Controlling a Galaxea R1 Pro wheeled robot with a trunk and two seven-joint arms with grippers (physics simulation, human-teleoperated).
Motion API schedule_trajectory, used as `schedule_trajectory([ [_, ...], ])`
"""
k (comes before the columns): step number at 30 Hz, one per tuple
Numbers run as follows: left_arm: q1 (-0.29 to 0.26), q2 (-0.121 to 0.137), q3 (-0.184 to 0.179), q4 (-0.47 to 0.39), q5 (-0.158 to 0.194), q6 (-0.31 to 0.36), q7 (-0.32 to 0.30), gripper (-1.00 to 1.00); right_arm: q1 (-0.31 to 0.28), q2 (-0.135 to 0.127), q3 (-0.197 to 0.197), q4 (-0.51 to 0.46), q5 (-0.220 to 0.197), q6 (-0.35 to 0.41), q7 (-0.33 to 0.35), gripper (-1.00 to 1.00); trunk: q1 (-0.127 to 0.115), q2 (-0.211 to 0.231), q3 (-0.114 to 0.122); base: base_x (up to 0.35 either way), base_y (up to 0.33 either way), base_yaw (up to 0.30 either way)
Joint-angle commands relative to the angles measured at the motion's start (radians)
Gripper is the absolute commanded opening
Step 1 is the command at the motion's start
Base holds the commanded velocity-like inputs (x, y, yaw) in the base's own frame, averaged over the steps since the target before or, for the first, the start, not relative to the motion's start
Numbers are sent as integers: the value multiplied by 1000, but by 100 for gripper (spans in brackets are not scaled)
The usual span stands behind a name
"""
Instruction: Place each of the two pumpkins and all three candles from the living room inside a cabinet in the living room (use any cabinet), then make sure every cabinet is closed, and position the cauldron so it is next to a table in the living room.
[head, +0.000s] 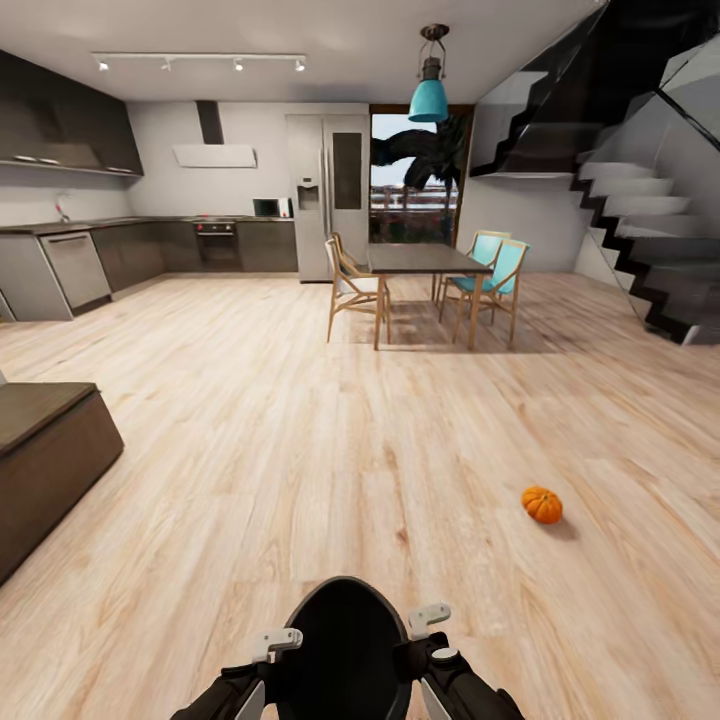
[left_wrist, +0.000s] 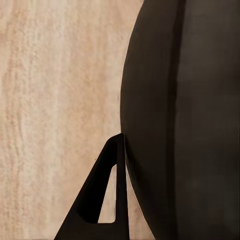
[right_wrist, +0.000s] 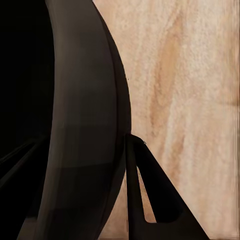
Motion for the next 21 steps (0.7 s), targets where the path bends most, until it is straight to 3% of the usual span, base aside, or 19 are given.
schedule_trajectory([
  [1,0,-1,-13,2,11,7,-1,-100,-1,0,27,-8,-13,-1,28,-100,0,0,-1,0,0,-257],
  [21,0,0,-13,2,11,7,-1,-100,-1,1,27,-8,-14,-1,28,-100,0,0,-1,0,0,-257],
])
